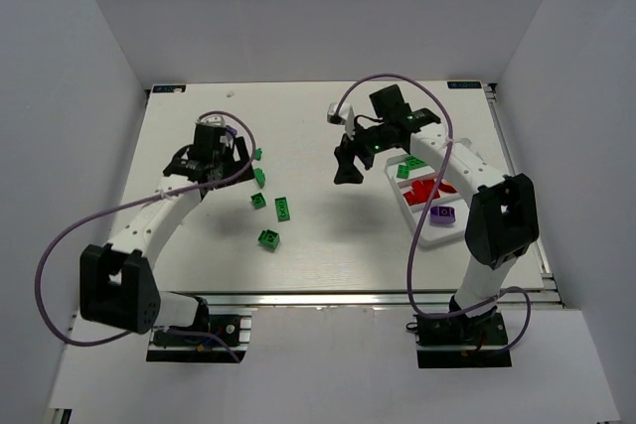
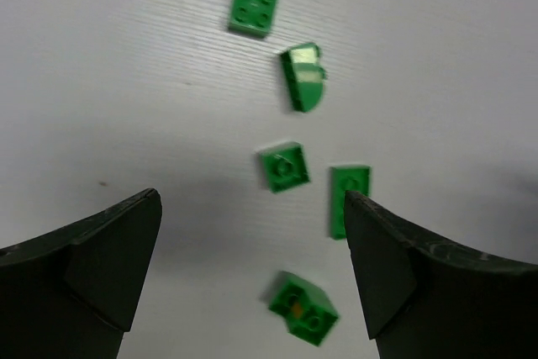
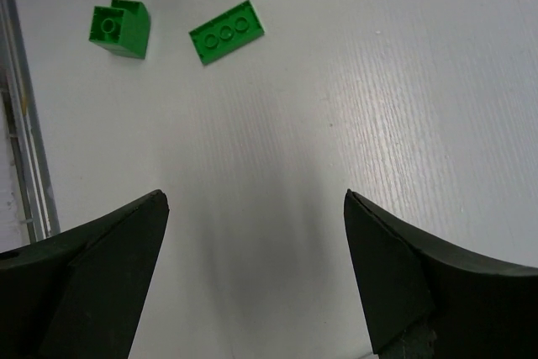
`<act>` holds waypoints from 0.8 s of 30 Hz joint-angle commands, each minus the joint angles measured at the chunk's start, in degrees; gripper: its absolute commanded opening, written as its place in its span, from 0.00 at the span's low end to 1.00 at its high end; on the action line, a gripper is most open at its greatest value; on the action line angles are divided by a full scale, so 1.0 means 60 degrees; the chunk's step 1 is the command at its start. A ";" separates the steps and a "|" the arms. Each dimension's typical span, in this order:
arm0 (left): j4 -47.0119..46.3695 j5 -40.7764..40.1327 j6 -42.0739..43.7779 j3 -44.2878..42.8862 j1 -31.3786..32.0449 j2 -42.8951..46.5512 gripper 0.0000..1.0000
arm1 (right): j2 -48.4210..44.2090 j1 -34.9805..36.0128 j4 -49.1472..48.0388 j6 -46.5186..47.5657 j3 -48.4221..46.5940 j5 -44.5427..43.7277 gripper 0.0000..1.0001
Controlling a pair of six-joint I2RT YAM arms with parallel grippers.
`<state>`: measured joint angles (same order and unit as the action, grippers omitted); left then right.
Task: Sort the legos into containers by color
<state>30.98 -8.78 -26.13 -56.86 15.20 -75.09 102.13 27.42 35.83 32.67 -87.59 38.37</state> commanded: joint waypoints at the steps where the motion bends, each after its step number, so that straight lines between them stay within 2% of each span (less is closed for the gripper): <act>1: 0.0505 0.0408 0.2370 -0.1009 -0.0731 -0.1058 0.98 | -0.0073 0.0103 0.0443 0.0341 -0.0533 0.0577 0.89; 3: 0.0462 0.0422 0.3179 -0.1724 -0.0892 -0.1676 0.98 | -0.0116 0.0103 0.0443 0.0459 -0.0533 0.0534 0.89; 6: 0.0010 0.0262 0.5342 -0.2371 -0.0893 -0.2761 0.96 | -0.0204 0.0088 0.0531 0.0678 -0.0417 0.0358 0.89; 12: -0.0885 -0.0060 0.7705 -0.3295 -0.0908 -0.4724 0.92 | -0.0395 0.0044 0.0473 0.0752 -0.0021 0.0241 0.89; 15: -0.0726 -0.0309 0.8001 -0.4784 -0.0980 -0.5822 0.91 | -0.0395 -0.0014 0.0473 0.0738 0.0096 0.0226 0.89; 24: -0.0857 -0.0354 0.8456 -0.7265 -0.1186 -0.7887 0.89 | -0.0044 -0.0205 0.0678 0.0752 0.0068 0.0109 0.89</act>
<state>26.65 -10.20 22.04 -96.47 9.04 -121.36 102.04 26.65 38.92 36.47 -86.74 38.94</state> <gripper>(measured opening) 0.892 0.894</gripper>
